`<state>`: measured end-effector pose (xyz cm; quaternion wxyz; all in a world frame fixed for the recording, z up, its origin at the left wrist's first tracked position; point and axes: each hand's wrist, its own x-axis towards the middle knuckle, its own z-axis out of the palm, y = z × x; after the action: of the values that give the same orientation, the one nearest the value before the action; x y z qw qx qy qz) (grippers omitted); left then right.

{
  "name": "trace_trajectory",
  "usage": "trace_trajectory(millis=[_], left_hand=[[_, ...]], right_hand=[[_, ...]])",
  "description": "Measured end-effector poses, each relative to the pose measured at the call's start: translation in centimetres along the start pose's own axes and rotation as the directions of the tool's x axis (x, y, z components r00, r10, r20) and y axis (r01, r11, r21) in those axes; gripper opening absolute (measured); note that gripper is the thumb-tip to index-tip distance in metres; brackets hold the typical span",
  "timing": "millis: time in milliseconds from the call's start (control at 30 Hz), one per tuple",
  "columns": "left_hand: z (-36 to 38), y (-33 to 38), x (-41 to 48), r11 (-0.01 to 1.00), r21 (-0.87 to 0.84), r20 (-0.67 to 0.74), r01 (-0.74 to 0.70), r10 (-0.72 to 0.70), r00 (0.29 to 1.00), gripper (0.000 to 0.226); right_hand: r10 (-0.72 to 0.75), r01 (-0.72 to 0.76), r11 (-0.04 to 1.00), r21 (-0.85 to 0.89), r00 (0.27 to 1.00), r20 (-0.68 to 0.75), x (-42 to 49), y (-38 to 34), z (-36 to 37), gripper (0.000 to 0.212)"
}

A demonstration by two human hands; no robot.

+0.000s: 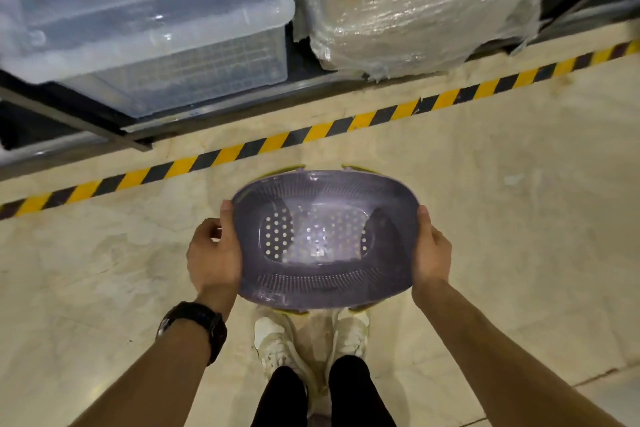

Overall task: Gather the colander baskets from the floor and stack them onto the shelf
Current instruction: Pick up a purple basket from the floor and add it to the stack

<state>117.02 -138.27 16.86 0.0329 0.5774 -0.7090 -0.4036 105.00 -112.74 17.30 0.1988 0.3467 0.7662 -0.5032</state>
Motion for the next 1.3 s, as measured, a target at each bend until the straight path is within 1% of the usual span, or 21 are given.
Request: trace_trajectory(millis=[167,267,333,433,567,767,900,1033,1167,1300], left_hand=[[-4.0,7.0,-4.0,1.0,-0.007,-0.001,-0.025,0.025,1.0,0.068],[-6.2,11.1,-6.5,0.998,-0.008,0.013,-0.056,0.057,0.998,0.072],[-7.5,13.7,-8.0,0.997,-0.01,0.03,-0.077,0.077,0.997,0.074],[-9.5,17.3,-10.4,0.998,0.003,0.065,-0.069,0.068,0.996,0.071],[-12.2,21.8,-12.9,0.993,-0.023,0.122,-0.117,0.119,0.985,0.067],[-16.9,28.8,-15.1,0.973,-0.021,0.233,-0.231,0.23,0.945,0.075],[-20.3,33.4,-15.8,0.962,-0.044,0.261,-0.268,0.27,0.927,0.077],[-22.5,38.0,-17.0,0.934,-0.049,0.228,-0.355,0.356,0.906,0.076],[-23.4,42.0,-18.8,0.893,-0.085,0.266,-0.443,0.449,0.853,0.073],[-22.4,45.3,-21.1,0.845,-0.057,0.294,-0.532,0.523,0.8,0.072]], right_hand=[[-0.032,0.032,0.999,0.025,0.999,0.011,-3.5,-6.6,-4.4,0.052],[-0.037,0.037,0.998,0.047,0.999,0.002,-5.5,-10.0,-7.4,0.05],[-0.044,0.044,0.997,0.063,0.999,-0.005,-6.9,-12.0,-9.4,0.051],[-0.045,0.047,0.996,0.079,0.999,-0.027,-9.7,-14.7,-12.5,0.049],[-0.054,0.063,0.991,0.115,0.996,-0.077,-13.4,-18.1,-16.4,0.048],[-0.087,0.111,0.978,0.175,0.986,-0.141,-18.9,-23.0,-20.6,0.047],[-0.118,0.147,0.973,0.177,0.979,-0.164,-21.9,-26.8,-22.1,0.048],[-0.171,0.205,0.962,0.179,0.967,-0.19,-23.6,-30.5,-23.7,0.053],[-0.214,0.26,0.943,0.206,0.952,-0.218,-24.6,-33.4,-26.2,0.051],[-0.22,0.28,0.934,0.222,0.94,-0.26,-24.1,-34.5,-29.9,0.053]])
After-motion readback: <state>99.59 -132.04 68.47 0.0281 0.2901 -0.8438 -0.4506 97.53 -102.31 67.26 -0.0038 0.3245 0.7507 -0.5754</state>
